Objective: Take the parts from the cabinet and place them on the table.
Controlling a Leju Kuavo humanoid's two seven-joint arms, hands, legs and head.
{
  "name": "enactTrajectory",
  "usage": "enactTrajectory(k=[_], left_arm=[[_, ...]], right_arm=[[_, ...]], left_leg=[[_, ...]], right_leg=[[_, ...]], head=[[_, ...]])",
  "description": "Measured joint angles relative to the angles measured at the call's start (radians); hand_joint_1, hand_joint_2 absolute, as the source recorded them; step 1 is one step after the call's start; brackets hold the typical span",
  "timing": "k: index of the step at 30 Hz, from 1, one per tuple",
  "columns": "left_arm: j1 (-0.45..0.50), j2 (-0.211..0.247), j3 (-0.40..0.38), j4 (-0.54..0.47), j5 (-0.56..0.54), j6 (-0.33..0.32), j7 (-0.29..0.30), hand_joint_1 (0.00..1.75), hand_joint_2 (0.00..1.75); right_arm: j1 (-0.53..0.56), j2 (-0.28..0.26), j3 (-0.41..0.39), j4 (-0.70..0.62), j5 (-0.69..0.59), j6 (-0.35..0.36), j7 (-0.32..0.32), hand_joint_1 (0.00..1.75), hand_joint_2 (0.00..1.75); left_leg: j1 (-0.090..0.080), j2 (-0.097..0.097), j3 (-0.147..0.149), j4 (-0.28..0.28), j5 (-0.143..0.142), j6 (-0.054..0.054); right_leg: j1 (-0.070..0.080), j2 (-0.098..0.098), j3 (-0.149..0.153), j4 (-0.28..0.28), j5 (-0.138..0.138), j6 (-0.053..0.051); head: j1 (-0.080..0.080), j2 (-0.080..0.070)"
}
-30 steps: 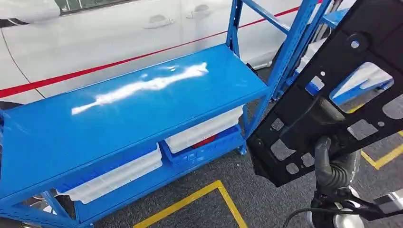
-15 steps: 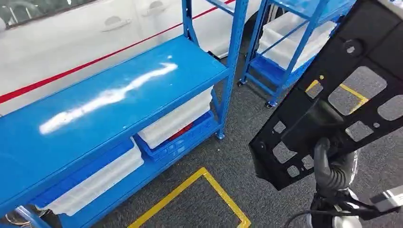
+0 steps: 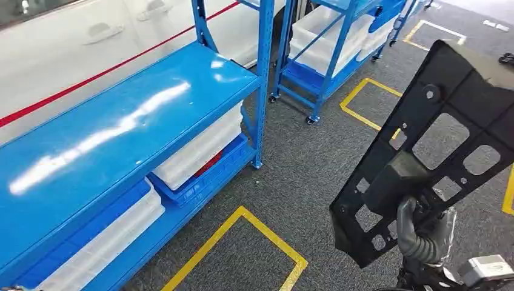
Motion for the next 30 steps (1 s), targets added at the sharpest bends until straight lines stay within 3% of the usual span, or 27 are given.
enactTrajectory(k=[1, 2, 3, 4, 6, 7, 8, 10, 12, 13, 14, 15, 17, 18, 19, 20, 21, 22, 23, 24, 27, 28, 29, 30], left_arm=[[0.001, -0.003, 0.007, 0.000, 0.007, 0.036, 0.014, 0.00, 0.00], [0.001, -0.005, 0.010, 0.000, 0.008, 0.057, 0.021, 0.00, 0.00], [0.000, -0.008, 0.011, 0.000, 0.008, 0.077, 0.026, 0.00, 0.00], [-0.001, -0.012, 0.014, 0.000, 0.006, 0.099, 0.030, 0.00, 0.00], [-0.006, -0.023, 0.015, 0.000, -0.002, 0.142, 0.052, 0.00, 0.00], [-0.008, -0.028, 0.015, 0.000, -0.005, 0.157, 0.059, 0.00, 0.00], [-0.009, -0.032, 0.015, 0.000, -0.012, 0.172, 0.067, 0.00, 0.00], [-0.011, -0.035, 0.015, 0.000, -0.021, 0.197, 0.076, 0.00, 0.00], [-0.012, -0.036, 0.015, 0.000, -0.041, 0.207, 0.087, 0.00, 0.00], [-0.012, -0.036, 0.015, 0.000, -0.057, 0.208, 0.092, 0.00, 0.00], [-0.011, -0.036, 0.014, 0.000, -0.068, 0.208, 0.100, 0.00, 0.00], [-0.009, -0.036, 0.014, 0.000, -0.078, 0.210, 0.108, 0.00, 0.00], [-0.006, -0.036, 0.014, 0.000, -0.097, 0.210, 0.119, 0.00, 0.00], [-0.005, -0.036, 0.014, 0.000, -0.102, 0.211, 0.121, 0.00, 0.00], [-0.004, -0.036, 0.014, 0.000, -0.106, 0.211, 0.117, 0.00, 0.00], [-0.004, -0.036, 0.014, 0.000, -0.110, 0.211, 0.108, 0.00, 0.00], [-0.005, -0.036, 0.014, 0.000, -0.116, 0.211, 0.104, 0.00, 0.00], [-0.004, -0.036, 0.014, 0.000, -0.118, 0.210, 0.104, 0.00, 0.00], [-0.003, -0.036, 0.014, 0.000, -0.119, 0.209, 0.109, 0.00, 0.00], [-0.002, -0.038, 0.014, 0.000, -0.121, 0.207, 0.119, 0.00, 0.00], [-0.005, -0.039, 0.010, 0.000, -0.137, 0.208, 0.159, 0.00, 0.00], [-0.006, -0.042, 0.006, 0.002, -0.143, 0.209, 0.172, 0.00, 0.00], [-0.006, -0.042, 0.003, 0.002, -0.153, 0.209, 0.184, 0.00, 0.00], [-0.004, -0.042, 0.002, 0.003, -0.165, 0.210, 0.202, 0.00, 0.00]], right_arm=[[0.001, 0.012, 0.011, 0.012, 0.003, -0.001, 0.000, 1.75, 1.75], [0.001, 0.017, 0.017, 0.021, 0.011, -0.002, 0.000, 1.75, 1.75], [0.001, 0.023, 0.022, 0.035, 0.021, -0.006, -0.002, 1.75, 1.75], [0.000, 0.030, 0.030, 0.049, 0.037, -0.017, -0.006, 1.75, 1.75], [-0.015, 0.042, 0.043, 0.076, 0.043, -0.021, -0.009, 1.75, 1.75], [-0.028, 0.045, 0.051, 0.087, 0.038, -0.015, -0.009, 1.75, 1.75], [-0.044, 0.047, 0.058, 0.097, 0.038, -0.014, -0.009, 1.75, 1.75], [-0.057, 0.051, 0.076, 0.114, 0.049, -0.007, -0.012, 1.75, 1.75], [-0.062, 0.051, 0.095, 0.132, 0.058, -0.003, -0.013, 1.75, 1.75], [-0.064, 0.057, 0.109, 0.142, 0.063, -0.002, -0.014, 1.75, 1.75], [-0.077, 0.063, 0.122, 0.151, 0.064, 0.001, -0.017, 1.75, 1.75], [-0.094, 0.065, 0.134, 0.163, 0.065, 0.003, -0.018, 1.75, 1.75], [-0.113, 0.074, 0.160, 0.184, 0.070, 0.009, -0.020, 1.75, 1.75], [-0.118, 0.076, 0.171, 0.193, 0.074, 0.013, -0.021, 1.75, 1.75], [-0.121, 0.078, 0.180, 0.202, 0.081, 0.019, -0.021, 1.75, 1.75], [-0.126, 0.080, 0.190, 0.211, 0.089, 0.024, -0.021, 1.75, 1.75], [-0.135, 0.082, 0.203, 0.219, 0.098, 0.026, -0.021, 1.75, 1.75], [-0.144, 0.084, 0.214, 0.225, 0.106, 0.029, -0.021, 1.75, 1.75], [-0.157, 0.087, 0.234, 0.233, 0.117, 0.035, -0.021, 1.75, 1.75], [-0.174, 0.089, 0.257, 0.242, 0.131, 0.037, -0.020, 1.75, 1.75], [-0.220, 0.105, 0.336, 0.288, 0.134, 0.050, -0.014, 1.75, 1.75], [-0.239, 0.112, 0.363, 0.307, 0.133, 0.048, -0.010, 1.75, 1.75], [-0.257, 0.119, 0.386, 0.325, 0.133, 0.048, -0.007, 1.75, 1.75], [-0.279, 0.124, 0.408, 0.343, 0.133, 0.049, -0.005, 1.75, 1.75]], left_leg=[[-0.004, 0.018, -0.006, 0.001, 0.002, 0.002], [-0.007, 0.031, -0.010, 0.002, 0.003, 0.003], [-0.009, 0.045, -0.012, 0.002, 0.003, 0.003], [-0.011, 0.058, -0.012, 0.002, 0.003, 0.003], [-0.015, 0.081, -0.009, 0.002, 0.003, 0.002], [-0.016, 0.092, -0.002, 0.002, 0.002, 0.001], [-0.019, 0.101, -0.005, 0.003, 0.002, -0.002], [-0.018, 0.118, -0.005, 0.005, 0.002, -0.014], [-0.020, 0.138, 0.001, 0.000, 0.002, -0.022], [-0.017, 0.101, -0.003, 0.014, -0.011, -0.033], [-0.013, 0.043, -0.019, 0.050, -0.035, -0.039], [-0.009, 0.016, -0.051, 0.117, -0.072, -0.042], [-0.006, 0.003, -0.132, 0.278, -0.136, -0.049], [-0.004, 0.003, -0.155, 0.320, -0.138, -0.052], [-0.001, 0.003, -0.155, 0.312, -0.114, -0.054], [0.001, 0.003, -0.137, 0.261, -0.073, -0.055], [0.005, -0.003, -0.100, 0.170, -0.018, -0.056], [0.010, -0.026, -0.066, 0.091, 0.024, -0.058], [0.016, -0.081, -0.049, 0.042, 0.027, -0.057], [0.018, -0.080, -0.047, 0.023, 0.020, -0.053], [0.008, -0.053, -0.046, 0.024, 0.026, -0.034], [0.016, -0.035, -0.043, 0.012, 0.035, -0.022], [0.013, -0.026, -0.042, 0.008, 0.037, -0.019], [0.012, -0.015, -0.043, 0.008, 0.039, -0.014]], right_leg=[[0.000, -0.004, -0.042, 0.100, -0.047, 0.003], [0.000, -0.005, -0.061, 0.154, -0.066, 0.004], [0.000, -0.005, -0.060, 0.169, -0.066, 0.003], [0.001, -0.007, -0.034, 0.136, -0.045, 0.000], [0.007, -0.023, 0.069, -0.022, 0.023, -0.013], [0.015, -0.063, 0.127, -0.117, 0.052, -0.026], [0.030, -0.112, 0.140, -0.151, 0.032, -0.041], [0.038, -0.085, 0.133, -0.155, 0.042, -0.048], [0.037, -0.064, 0.130, -0.164, 0.046, -0.056], [0.022, -0.055, 0.138, -0.175, 0.055, -0.061], [0.021, -0.042, 0.137, -0.178, 0.057, -0.065], [0.020, -0.030, 0.133, -0.178, 0.060, -0.071], [0.020, -0.002, 0.129, -0.177, 0.062, -0.073], [0.020, 0.011, 0.128, -0.176, 0.063, -0.072], [0.019, 0.026, 0.128, -0.174, 0.063, -0.071], [0.018, 0.041, 0.129, -0.172, 0.063, -0.070], [0.017, 0.056, 0.129, -0.168, 0.062, -0.067], [0.015, 0.068, 0.128, -0.163, 0.060, -0.063], [0.016, 0.078, 0.122, -0.156, 0.059, -0.058], [0.019, 0.097, 0.111, -0.146, 0.059, -0.049], [0.010, 0.124, 0.099, -0.154, 0.071, -0.026], [0.008, 0.121, 0.095, -0.145, 0.067, -0.023], [0.014, 0.059, 0.082, -0.118, 0.048, -0.021], [0.015, 0.027, 0.053, -0.061, 0.012, -0.018]], head=[[0.000, 0.000], [0.000, 0.000], [0.000, 0.000], [0.000, 0.000], [0.000, 0.000], [0.000, 0.000], [0.000, 0.000], [0.000, 0.000], [0.000, 0.000], [0.000, 0.000], [0.000, 0.000], [0.000, 0.000], [0.000, 0.000], [0.000, 0.000], [0.000, 0.000], [0.000, 0.000], [0.000, 0.000], [0.000, 0.000], [0.000, 0.000], [0.000, 0.000], [0.000, 0.000], [0.000, 0.000], [0.000, 0.000], [0.000, 0.000]])
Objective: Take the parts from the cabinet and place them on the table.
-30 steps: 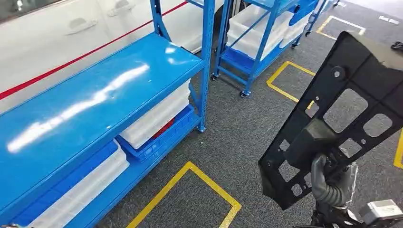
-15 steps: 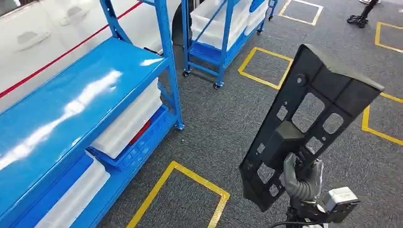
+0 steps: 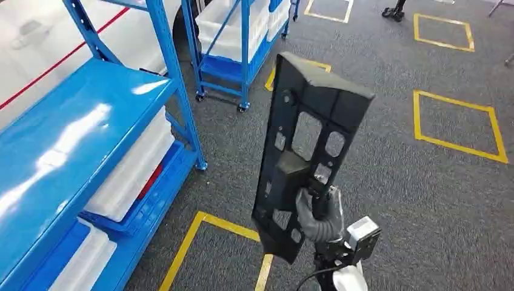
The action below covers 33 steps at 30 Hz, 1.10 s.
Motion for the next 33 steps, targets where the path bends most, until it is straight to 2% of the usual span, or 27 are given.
enactTrajectory(k=[1, 2, 3, 4, 5, 6, 7, 8, 9, 12, 13, 14, 15, 16, 17, 18, 19, 20, 21, 22, 23, 24, 28, 29, 30, 31, 33], left_arm=[[0.002, 0.000, -0.003, 0.000, -0.019, 0.001, 0.026, 0.00, 0.00], [0.002, 0.000, -0.008, 0.000, -0.036, 0.001, 0.048, 0.00, 0.00], [0.003, 0.000, -0.013, 0.000, -0.046, 0.001, 0.061, 0.00, 0.00], [0.003, 0.000, -0.016, 0.000, -0.054, 0.001, 0.069, 0.00, 0.00], [0.003, 0.000, -0.020, 0.000, -0.064, 0.002, 0.077, 0.00, 0.00], [0.002, -0.001, -0.024, 0.000, -0.081, 0.002, 0.088, 0.00, 0.00], [0.002, -0.001, -0.027, 0.000, -0.097, 0.002, 0.099, 0.00, 0.00], [0.002, -0.001, -0.032, 0.002, -0.113, 0.002, 0.110, 0.00, 0.00], [0.002, -0.001, -0.038, 0.003, -0.133, 0.002, 0.122, 0.00, 0.00], [-0.001, -0.001, -0.061, 0.004, -0.183, 0.002, 0.152, 0.00, 0.00], [-0.002, -0.001, -0.070, 0.004, -0.192, 0.002, 0.157, 0.00, 0.00], [-0.001, 0.000, -0.078, 0.004, -0.196, 0.002, 0.159, 0.00, 0.00], [0.000, 0.000, -0.081, 0.005, -0.198, 0.003, 0.160, 0.00, 0.00], [0.000, 0.000, -0.082, 0.005, -0.198, 0.004, 0.159, 0.00, 0.00], [0.000, 0.000, -0.082, 0.005, -0.193, 0.004, 0.149, 0.00, 0.00], [0.000, 0.000, -0.082, 0.006, -0.189, 0.005, 0.137, 0.00, 0.00], [0.000, 0.000, -0.082, 0.006, -0.186, 0.005, 0.130, 0.00, 0.00], [0.000, 0.000, -0.082, 0.006, -0.180, 0.005, 0.124, 0.00, 0.00], [0.000, 0.000, -0.082, 0.006, -0.175, 0.005, 0.120, 0.00, 0.00], [0.000, 0.000, -0.082, 0.006, -0.164, 0.005, 0.117, 0.00, 0.00], [0.001, 0.000, -0.082, 0.006, -0.151, 0.005, 0.111, 0.00, 0.00], [0.002, 0.000, -0.081, 0.007, -0.133, 0.005, 0.103, 0.00, 0.00], [-0.002, 0.000, -0.051, 0.014, -0.044, -0.017, 0.067, 0.00, 0.00], [-0.003, -0.001, -0.047, 0.014, -0.040, -0.038, 0.066, 0.00, 0.00], [-0.003, -0.001, -0.043, 0.014, -0.043, -0.070, 0.071, 0.00, 0.00], [-0.003, 0.000, -0.043, 0.014, -0.056, -0.084, 0.078, 0.00, 0.00], [-0.002, 0.000, -0.044, 0.014, -0.098, -0.098, 0.082, 0.00, 0.00]], right_arm=[[-0.028, 0.005, 0.026, 0.022, 0.001, 0.006, 0.003, 1.75, 1.75], [-0.050, 0.012, 0.050, 0.044, 0.001, 0.009, 0.007, 1.75, 1.75], [-0.070, 0.019, 0.073, 0.065, 0.001, 0.008, 0.011, 1.75, 1.75], [-0.087, 0.029, 0.096, 0.087, 0.001, 0.005, 0.017, 1.75, 1.75], [-0.103, 0.036, 0.112, 0.104, -0.003, 0.005, 0.018, 1.75, 1.75], [-0.119, 0.042, 0.128, 0.120, -0.008, 0.006, 0.018, 1.75, 1.75], [-0.136, 0.046, 0.142, 0.131, -0.011, 0.007, 0.018, 1.75, 1.75], [-0.153, 0.049, 0.158, 0.142, -0.013, 0.006, 0.018, 1.75, 1.75], [-0.170, 0.051, 0.175, 0.152, -0.009, 0.002, 0.017, 1.75, 1.75], [-0.174, 0.051, 0.196, 0.166, 0.000, -0.007, 0.012, 1.75, 1.75], [-0.174, 0.051, 0.199, 0.168, 0.001, -0.010, 0.012, 1.75, 1.75], [-0.172, 0.051, 0.202, 0.170, 0.002, -0.010, 0.010, 1.75, 1.75], [-0.176, 0.051, 0.206, 0.172, 0.002, -0.011, 0.010, 1.75, 1.75], [-0.177, 0.054, 0.208, 0.175, 0.001, -0.011, 0.010, 1.75, 1.75], [-0.176, 0.054, 0.209, 0.178, 0.001, -0.011, 0.009, 1.75, 1.75], [-0.174, 0.054, 0.209, 0.181, 0.002, -0.011, 0.009, 1.75, 1.75], [-0.173, 0.054, 0.209, 0.185, 0.002, -0.011, 0.009, 1.75, 1.75], [-0.172, 0.055, 0.209, 0.186, 0.002, -0.010, 0.010, 1.75, 1.75], [-0.172, 0.055, 0.209, 0.186, 0.002, -0.009, 0.011, 1.75, 1.75], [-0.173, 0.058, 0.209, 0.186, 0.002, -0.004, 0.013, 1.75, 1.75], [-0.173, 0.061, 0.209, 0.186, 0.002, 0.003, 0.015, 1.75, 1.75], [-0.177, 0.066, 0.209, 0.187, 0.002, 0.012, 0.017, 1.75, 1.75], [-0.192, 0.094, 0.209, 0.203, 0.014, 0.054, 0.039, 1.75, 1.75], [-0.197, 0.100, 0.209, 0.208, 0.018, 0.065, 0.045, 1.75, 1.75], [-0.206, 0.112, 0.209, 0.215, 0.021, 0.082, 0.053, 1.75, 1.75], [-0.216, 0.127, 0.209, 0.224, 0.023, 0.102, 0.059, 1.75, 1.75], [-0.221, 0.153, 0.209, 0.241, 0.025, 0.135, 0.062, 1.75, 1.75]], left_leg=[[-0.003, 0.014, -0.002, 0.000, 0.000, 0.000], [-0.005, 0.029, -0.003, 0.001, 0.000, 0.001], [-0.007, 0.042, -0.003, 0.001, -0.001, 0.002], [-0.008, 0.055, -0.003, 0.001, -0.002, 0.001], [-0.008, 0.066, -0.002, 0.001, -0.004, 0.000], [-0.009, 0.077, 0.000, 0.001, -0.006, -0.001], [-0.010, 0.085, 0.004, 0.001, -0.008, -0.004], [-0.011, 0.093, 0.006, 0.001, -0.010, -0.007], [-0.019, 0.101, 0.004, 0.006, -0.014, -0.013], [-0.017, 0.133, 0.011, -0.002, -0.016, -0.026], [-0.021, 0.143, 0.013, -0.001, -0.022, -0.034], [-0.012, 0.090, 0.008, 0.022, -0.037, -0.039], [-0.009, 0.045, -0.017, 0.076, -0.071, -0.042], [-0.009, 0.027, -0.053, 0.152, -0.110, -0.045], [-0.008, 0.019, -0.095, 0.238, -0.146, -0.048], [-0.007, 0.019, -0.127, 0.299, -0.161, -0.051], [-0.006, 0.018, -0.142, 0.319, -0.153, -0.053], [-0.004, 0.018, -0.133, 0.287, -0.121, -0.053], [-0.001, 0.016, -0.106, 0.221, -0.076, -0.054], [0.003, 0.002, -0.067, 0.131, -0.025, -0.056], [0.011, -0.041, -0.035, 0.056, 0.008, -0.059], [0.012, -0.077, -0.027, 0.029, -0.008, -0.058], [0.003, -0.040, -0.027, 0.027, -0.002, -0.030], [0.008, -0.023, -0.025, 0.021, 0.003, -0.021], [0.006, -0.014, -0.023, 0.018, 0.004, -0.016], [0.003, 0.000, -0.024, 0.018, 0.003, -0.014], [-0.001, 0.028, -0.024, 0.018, 0.000, -0.010]], right_leg=[[-0.002, -0.018, -0.043, 0.086, -0.042, 0.003], [-0.004, -0.025, -0.079, 0.159, -0.070, 0.005], [-0.006, -0.028, -0.104, 0.207, -0.080, 0.006], [-0.006, -0.032, -0.105, 0.209, -0.067, 0.006], [-0.005, -0.035, -0.083, 0.165, -0.033, 0.004], [-0.005, -0.044, -0.040, 0.084, 0.010, 0.000], [-0.002, -0.069, 0.011, -0.008, 0.051, -0.007], [0.008, -0.127, 0.044, -0.076, 0.059, -0.016], [0.022, -0.136, 0.048, -0.091, 0.052, -0.023], [0.024, -0.097, 0.039, -0.091, 0.054, -0.036], [0.015, -0.082, 0.047, -0.103, 0.060, -0.045], [0.012, -0.071, 0.050, -0.108, 0.065, -0.049], [0.009, -0.060, 0.049, -0.109, 0.066, -0.057], [0.009, -0.048, 0.049, -0.109, 0.066, -0.060], [0.010, -0.033, 0.049, -0.109, 0.065, -0.061], [0.010, -0.018, 0.049, -0.108, 0.065, -0.061], [0.010, -0.002, 0.049, -0.107, 0.065, -0.061], [0.010, 0.015, 0.050, -0.104, 0.065, -0.060], [0.008, 0.031, 0.050, -0.101, 0.064, -0.058], [0.005, 0.046, 0.050, -0.095, 0.062, -0.053], [0.004, 0.058, 0.046, -0.088, 0.058, -0.047], [0.009, 0.070, 0.038, -0.073, 0.053, -0.039], [-0.002, 0.109, 0.022, -0.078, 0.062, -0.011], [-0.006, 0.094, 0.019, -0.068, 0.056, -0.010], [0.003, 0.028, 0.002, -0.031, 0.031, -0.008], [0.004, -0.003, -0.036, 0.041, -0.009, -0.004], [0.001, -0.025, -0.108, 0.185, -0.068, -0.001]], head=[[0.000, 0.000], [0.000, 0.000], [0.000, 0.000], [0.000, 0.000], [0.000, 0.000], [0.000, 0.000], [0.000, 0.000], [0.000, 0.000], [0.000, 0.000], [0.000, 0.000], [0.000, 0.000], [0.000, 0.000], [-0.001, 0.000], [-0.001, 0.000], [-0.001, 0.000], [-0.001, 0.000], [-0.001, 0.000], [-0.001, 0.000], [-0.001, 0.000], [-0.001, 0.000], [-0.001, 0.000], [-0.001, 0.000], [0.000, 0.000], [0.000, 0.000], [0.001, 0.000], [0.000, 0.000], [0.000, 0.000]])
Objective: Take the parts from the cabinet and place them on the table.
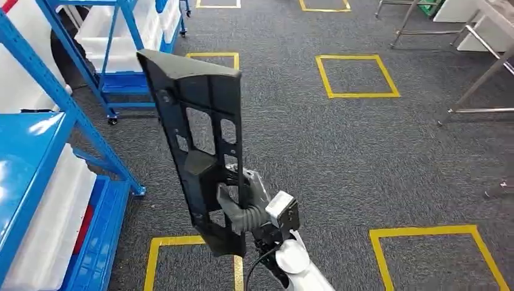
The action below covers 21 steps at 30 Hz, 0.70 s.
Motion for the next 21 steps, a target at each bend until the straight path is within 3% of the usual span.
enactTrajectory(k=[1, 2, 4, 5, 6, 7, 10, 11, 12, 13, 15, 16, 17, 18, 19, 20, 21], left_arm=[[0.000, 0.000, -0.004, 0.000, -0.018, -0.007, -0.001, 0.00, 0.00], [0.000, 0.000, -0.007, 0.000, -0.031, -0.015, -0.005, 0.00, 0.00], [-0.002, 0.000, -0.022, 0.000, -0.063, -0.054, -0.017, 0.00, 0.00], [-0.001, 0.000, -0.031, 0.000, -0.075, -0.079, -0.019, 0.00, 0.00], [-0.001, 0.000, -0.039, -0.001, -0.085, -0.104, -0.019, 0.00, 0.00], [0.000, 0.000, -0.045, -0.002, -0.093, -0.125, -0.016, 0.00, 0.00], [-0.003, 0.000, -0.063, -0.006, -0.109, -0.158, 0.000, 0.00, 0.00], [-0.003, 0.001, -0.069, -0.007, -0.114, -0.165, 0.008, 0.00, 0.00], [-0.001, 0.002, -0.076, -0.008, -0.116, -0.169, 0.011, 0.00, 0.00], [0.000, 0.002, -0.080, -0.010, -0.117, -0.171, 0.014, 0.00, 0.00], [0.001, 0.003, -0.084, -0.011, -0.120, -0.184, 0.024, 0.00, 0.00], [0.002, 0.003, -0.086, -0.011, -0.125, -0.188, 0.029, 0.00, 0.00], [0.002, 0.005, -0.089, -0.011, -0.128, -0.187, 0.041, 0.00, 0.00], [0.002, 0.005, -0.094, -0.011, -0.135, -0.178, 0.056, 0.00, 0.00], [0.001, 0.004, -0.100, -0.011, -0.136, -0.165, 0.070, 0.00, 0.00], [0.001, 0.004, -0.105, -0.011, -0.139, -0.148, 0.082, 0.00, 0.00], [0.002, 0.004, -0.108, -0.008, -0.140, -0.133, 0.091, 0.00, 0.00]], right_arm=[[0.000, 0.012, 0.000, 0.008, 0.004, 0.010, 0.005, 1.75, 1.75], [0.000, 0.016, 0.001, 0.014, 0.009, 0.017, 0.008, 1.75, 1.75], [-0.001, 0.023, 0.003, 0.029, 0.017, 0.034, 0.012, 1.75, 1.75], [-0.002, 0.026, 0.005, 0.034, 0.021, 0.042, 0.012, 1.75, 1.75], [-0.008, 0.030, 0.008, 0.044, 0.031, 0.053, 0.010, 1.75, 1.75], [-0.017, 0.034, 0.014, 0.062, 0.040, 0.061, 0.004, 1.75, 1.75], [-0.026, 0.036, 0.021, 0.114, 0.057, 0.062, -0.037, 1.75, 1.75], [-0.028, 0.037, 0.023, 0.127, 0.056, 0.062, -0.054, 1.75, 1.75], [-0.036, 0.038, 0.026, 0.141, 0.055, 0.063, -0.067, 1.75, 1.75], [-0.048, 0.039, 0.032, 0.161, 0.048, 0.063, -0.074, 1.75, 1.75], [-0.058, 0.042, 0.037, 0.185, 0.040, 0.068, -0.077, 1.75, 1.75], [-0.060, 0.042, 0.040, 0.195, 0.035, 0.071, -0.077, 1.75, 1.75], [-0.061, 0.043, 0.043, 0.207, 0.032, 0.073, -0.077, 1.75, 1.75], [-0.062, 0.043, 0.045, 0.215, 0.031, 0.078, -0.077, 1.75, 1.75], [-0.063, 0.043, 0.048, 0.219, 0.031, 0.081, -0.077, 1.75, 1.75], [-0.064, 0.044, 0.052, 0.222, 0.030, 0.085, -0.078, 1.75, 1.75], [-0.066, 0.044, 0.057, 0.225, 0.029, 0.087, -0.078, 1.75, 1.75]], left_leg=[[-0.001, 0.013, 0.000, 0.000, -0.001, 0.001], [-0.002, 0.025, 0.002, 0.000, -0.002, 0.001], [-0.003, 0.045, 0.007, 0.000, -0.007, -0.001], [-0.004, 0.053, 0.013, 0.000, -0.010, -0.003], [-0.005, 0.061, 0.016, -0.001, -0.013, -0.007], [-0.011, 0.072, 0.017, 0.001, -0.017, -0.013], [-0.009, 0.103, 0.027, -0.005, -0.022, -0.025], [-0.012, 0.105, 0.024, -0.001, -0.030, -0.033], [-0.006, 0.052, 0.022, 0.024, -0.045, -0.037], [-0.005, 0.017, -0.005, 0.084, -0.083, -0.039], [-0.003, -0.009, -0.083, 0.239, -0.149, -0.045], [-0.002, -0.010, -0.113, 0.291, -0.160, -0.048], [-0.001, -0.010, -0.124, 0.299, -0.146, -0.049], [0.000, -0.011, -0.113, 0.261, -0.109, -0.051], [0.002, -0.015, -0.085, 0.187, -0.060, -0.052], [0.007, -0.037, -0.047, 0.097, -0.010, -0.054], [0.017, -0.091, -0.023, 0.031, 0.010, -0.056]], right_leg=[[0.000, -0.003, -0.020, 0.039, -0.005, 0.000], [0.000, -0.006, -0.016, 0.031, 0.011, -0.001], [0.002, -0.017, 0.054, -0.098, 0.085, -0.010], [0.008, -0.047, 0.111, -0.198, 0.125, -0.021], [0.023, -0.108, 0.142, -0.257, 0.118, -0.031], [0.031, -0.102, 0.141, -0.263, 0.119, -0.037], [0.033, -0.066, 0.139, -0.265, 0.118, -0.047], [0.018, -0.049, 0.148, -0.280, 0.127, -0.055], [0.018, -0.041, 0.152, -0.285, 0.129, -0.058], [0.016, -0.032, 0.152, -0.285, 0.130, -0.065], [0.015, -0.006, 0.153, -0.284, 0.130, -0.068], [0.015, 0.008, 0.153, -0.283, 0.130, -0.068], [0.015, 0.023, 0.154, -0.282, 0.129, -0.067], [0.013, 0.039, 0.155, -0.279, 0.128, -0.066], [0.011, 0.055, 0.155, -0.274, 0.126, -0.062], [0.008, 0.071, 0.154, -0.267, 0.122, -0.056], [0.007, 0.081, 0.150, -0.261, 0.118, -0.051]], head=[[0.000, 0.000], [0.000, 0.000], [0.000, 0.000], [0.000, 0.000], [0.000, 0.000], [0.000, 0.000], [0.000, 0.000], [0.000, 0.000], [0.000, 0.000], [-0.001, 0.000], [0.000, 0.000], [0.000, 0.000], [0.000, 0.000], [0.000, 0.000], [-0.001, 0.000], [-0.001, 0.000], [0.000, 0.000]])
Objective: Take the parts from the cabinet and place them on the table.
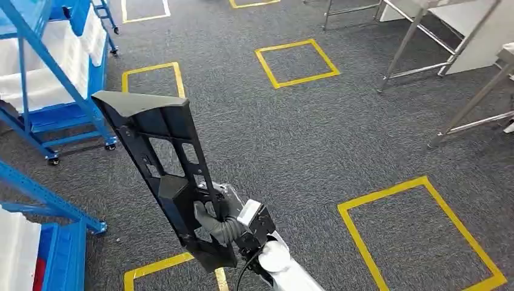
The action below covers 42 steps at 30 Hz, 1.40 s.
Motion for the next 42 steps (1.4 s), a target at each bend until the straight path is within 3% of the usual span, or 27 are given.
enactTrajectory(k=[1, 4, 5, 7, 9, 11, 13, 14, 15, 16, 20, 21, 22, 23, 25, 27, 29, 30, 31, 32, 34, 35, 36, 37, 38, 40, 42], left_arm=[[0.000, -0.002, -0.001, 0.004, -0.001, 0.012, 0.004, 0.00, 0.00], [-0.002, -0.001, -0.007, 0.009, -0.002, 0.030, 0.009, 0.00, 0.00], [-0.004, -0.002, -0.010, 0.010, -0.002, 0.032, 0.009, 0.00, 0.00], [-0.003, -0.003, -0.014, 0.014, -0.002, 0.033, 0.009, 0.00, 0.00], [-0.002, -0.003, -0.016, 0.016, 0.001, 0.037, 0.010, 0.00, 0.00], [-0.002, -0.002, -0.016, 0.016, 0.006, 0.045, 0.008, 0.00, 0.00], [-0.002, -0.002, -0.020, 0.018, 0.004, 0.034, -0.014, 0.00, 0.00], [-0.002, -0.002, -0.027, 0.024, 0.000, 0.012, -0.041, 0.00, 0.00], [-0.003, -0.002, -0.036, 0.029, -0.001, 0.012, -0.055, 0.00, 0.00], [-0.003, -0.002, -0.039, 0.041, 0.004, 0.025, -0.060, 0.00, 0.00], [-0.007, -0.001, -0.048, 0.062, 0.013, 0.047, -0.066, 0.00, 0.00], [-0.007, 0.003, -0.050, 0.065, 0.013, 0.048, -0.066, 0.00, 0.00], [-0.007, 0.004, -0.051, 0.071, 0.013, 0.048, -0.067, 0.00, 0.00], [-0.007, 0.005, -0.051, 0.073, 0.014, 0.048, -0.067, 0.00, 0.00], [-0.008, 0.007, -0.051, 0.080, 0.056, 0.079, -0.048, 0.00, 0.00], [-0.009, 0.009, -0.034, 0.091, 0.146, 0.114, -0.045, 0.00, 0.00], [-0.007, 0.013, 0.014, 0.090, 0.224, 0.178, -0.058, 0.00, 0.00], [-0.004, 0.014, 0.038, 0.087, 0.249, 0.206, -0.101, 0.00, 0.00], [-0.001, 0.016, 0.066, 0.083, 0.268, 0.221, -0.179, 0.00, 0.00], [0.001, 0.016, 0.098, 0.080, 0.295, 0.222, -0.288, 0.00, 0.00], [0.002, 0.016, 0.160, 0.071, 0.353, 0.198, -0.408, 0.00, 0.00], [0.002, 0.015, 0.193, 0.059, 0.377, 0.170, -0.422, 0.00, 0.00], [0.003, 0.013, 0.212, 0.052, 0.388, 0.149, -0.423, 0.00, 0.00], [0.005, 0.012, 0.230, 0.041, 0.396, 0.130, -0.423, 0.00, 0.00], [0.005, 0.012, 0.249, 0.033, 0.406, 0.118, -0.421, 0.00, 0.00], [0.007, 0.012, 0.274, 0.021, 0.425, 0.101, -0.424, 0.00, 0.00], [0.007, 0.015, 0.294, 0.012, 0.435, 0.080, -0.438, 0.00, 0.00]], right_arm=[[-0.002, 0.000, 0.005, 0.002, 0.000, 0.000, 0.000, 1.75, 1.75], [-0.002, 0.000, 0.007, 0.006, -0.002, 0.001, 0.000, 1.75, 1.75], [-0.003, -0.001, 0.007, 0.006, -0.002, 0.000, 0.000, 1.75, 1.75], [-0.003, -0.001, 0.008, 0.006, -0.002, 0.000, 0.000, 1.75, 1.75], [-0.003, -0.001, 0.008, 0.008, -0.002, 0.001, 0.000, 1.75, 1.75], [-0.001, -0.006, 0.008, 0.003, -0.006, -0.001, 0.000, 1.75, 1.75], [0.005, -0.014, 0.008, -0.018, -0.017, -0.006, 0.001, 1.75, 1.75], [0.017, -0.019, 0.007, -0.045, -0.024, -0.011, 0.002, 1.75, 1.75], [0.034, -0.024, 0.006, -0.073, -0.031, -0.017, 0.003, 1.75, 1.75], [0.048, -0.032, 0.000, -0.106, -0.037, -0.019, 0.003, 1.75, 1.75], [0.097, -0.052, -0.024, -0.175, -0.042, -0.017, 0.011, 1.75, 1.75], [0.105, -0.054, -0.027, -0.183, -0.042, -0.017, 0.013, 1.75, 1.75], [0.107, -0.055, -0.030, -0.193, -0.042, -0.017, 0.014, 1.75, 1.75], [0.107, -0.055, -0.031, -0.198, -0.042, -0.016, 0.014, 1.75, 1.75], [0.119, -0.057, -0.036, -0.209, -0.033, -0.042, 0.013, 1.75, 1.75], [0.147, -0.074, -0.063, -0.235, -0.038, -0.076, 0.010, 1.75, 1.75], [0.174, -0.117, -0.119, -0.278, -0.044, -0.104, 0.003, 1.75, 1.75], [0.195, -0.134, -0.149, -0.303, -0.041, -0.119, 0.001, 1.75, 1.75], [0.229, -0.149, -0.184, -0.338, -0.037, -0.128, 0.000, 1.75, 1.75], [0.261, -0.165, -0.227, -0.380, -0.034, -0.133, -0.002, 1.75, 1.75], [0.324, -0.184, -0.282, -0.447, -0.031, -0.148, -0.002, 1.75, 1.75], [0.341, -0.195, -0.307, -0.471, -0.037, -0.147, -0.002, 1.75, 1.75], [0.349, -0.203, -0.327, -0.485, -0.041, -0.143, -0.002, 1.75, 1.75], [0.351, -0.211, -0.352, -0.499, -0.043, -0.135, -0.002, 1.75, 1.75], [0.348, -0.217, -0.378, -0.509, -0.044, -0.124, -0.002, 1.75, 1.75], [0.347, -0.223, -0.417, -0.518, -0.033, -0.111, -0.002, 1.75, 1.75], [0.353, -0.227, -0.445, -0.519, -0.014, -0.112, -0.002, 1.75, 1.75]], left_leg=[[0.000, -0.020, 0.008, -0.021, -0.014, 0.002], [-0.010, 0.009, 0.008, -0.015, -0.010, 0.023], [-0.002, 0.024, 0.011, -0.026, -0.004, 0.033], [-0.005, 0.048, 0.016, -0.033, -0.001, 0.046], [-0.010, 0.076, 0.016, -0.033, -0.003, 0.051], [-0.011, 0.107, 0.016, -0.033, -0.006, 0.052], [-0.011, 0.134, 0.020, -0.033, -0.011, 0.050], [-0.012, 0.147, 0.026, -0.033, -0.015, 0.049], [-0.012, 0.156, 0.032, -0.033, -0.019, 0.045], [-0.018, 0.164, 0.035, -0.031, -0.024, 0.037], [-0.023, 0.217, 0.053, -0.040, -0.035, 0.017], [-0.015, 0.189, 0.051, -0.026, -0.047, 0.011], [-0.015, 0.138, 0.037, 0.009, -0.071, 0.009], [-0.013, 0.108, 0.004, 0.080, -0.111, 0.008], [-0.012, 0.085, -0.075, 0.232, -0.169, 0.005], [-0.012, 0.083, -0.098, 0.251, -0.142, 0.004], [-0.010, 0.075, -0.043, 0.113, -0.047, 0.006], [-0.007, 0.049, -0.008, 0.032, -0.006, 0.007], [-0.001, -0.015, 0.010, 0.003, -0.020, 0.008], [0.001, -0.028, 0.011, -0.018, -0.022, 0.010], [-0.010, -0.004, 0.013, -0.012, -0.023, 0.021], [-0.011, 0.011, 0.016, -0.019, -0.020, 0.029], [-0.005, 0.031, 0.022, -0.030, -0.014, 0.039], [-0.007, 0.046, 0.027, -0.035, -0.014, 0.043], [-0.008, 0.061, 0.029, -0.036, -0.015, 0.051], [-0.013, 0.093, 0.029, -0.036, -0.018, 0.056], [-0.013, 0.121, 0.030, -0.036, -0.021, 0.057]], right_leg=[[0.006, 0.012, -0.007, 0.013, -0.004, 0.006], [-0.005, 0.043, -0.015, 0.001, 0.006, 0.027], [-0.003, 0.054, -0.018, 0.003, 0.006, 0.034], [0.001, -0.045, -0.046, 0.066, -0.039, 0.040], [-0.005, -0.077, -0.121, 0.215, -0.109, 0.048], [-0.008, -0.084, -0.167, 0.300, -0.124, 0.052], [-0.008, -0.093, -0.126, 0.214, -0.062, 0.052], [-0.006, -0.109, -0.074, 0.118, -0.016, 0.047], [0.003, -0.163, -0.024, 0.031, 0.015, 0.038], [0.018, -0.199, -0.011, -0.002, -0.003, 0.032], [0.020, -0.137, -0.013, -0.009, 0.002, 0.009], [0.006, -0.122, -0.003, -0.020, 0.009, 0.003], [0.004, -0.109, -0.002, -0.023, 0.009, -0.002], [0.003, -0.099, -0.002, -0.022, 0.010, -0.011], [0.004, -0.066, -0.001, -0.020, 0.009, -0.012], [0.004, -0.035, 0.000, -0.017, 0.007, -0.010], [0.000, -0.003, 0.003, -0.009, 0.002, -0.002], [-0.002, 0.011, 0.004, -0.003, -0.003, 0.005], [-0.001, 0.016, -0.001, 0.002, -0.008, 0.013], [-0.001, 0.023, -0.009, 0.014, -0.010, 0.018], [-0.009, 0.046, -0.014, 0.002, -0.003, 0.032], [-0.012, 0.063, -0.015, 0.000, 0.000, 0.040], [-0.013, 0.052, -0.017, 0.005, -0.003, 0.043], [-0.004, -0.018, -0.026, 0.028, -0.019, 0.048], [-0.004, -0.054, -0.053, 0.079, -0.050, 0.053], [-0.009, -0.080, -0.127, 0.226, -0.115, 0.060], [-0.014, -0.083, -0.160, 0.288, -0.121, 0.064]], head=[[0.000, 0.000], [0.000, 0.000], [0.000, 0.000], [0.000, 0.000], [0.000, 0.000], [0.001, 0.000], [0.001, 0.000], [0.001, 0.000], [0.001, 0.000], [0.001, 0.000], [0.001, 0.000], [0.001, 0.000], [0.001, 0.000], [0.000, 0.000], [0.000, 0.000], [0.000, 0.000], [0.000, 0.000], [0.000, 0.000], [0.000, 0.000], [0.001, 0.000], [0.002, 0.000], [0.002, 0.000], [0.002, 0.000], [0.002, 0.000], [0.002, 0.000], [0.002, 0.000], [0.002, 0.000]])
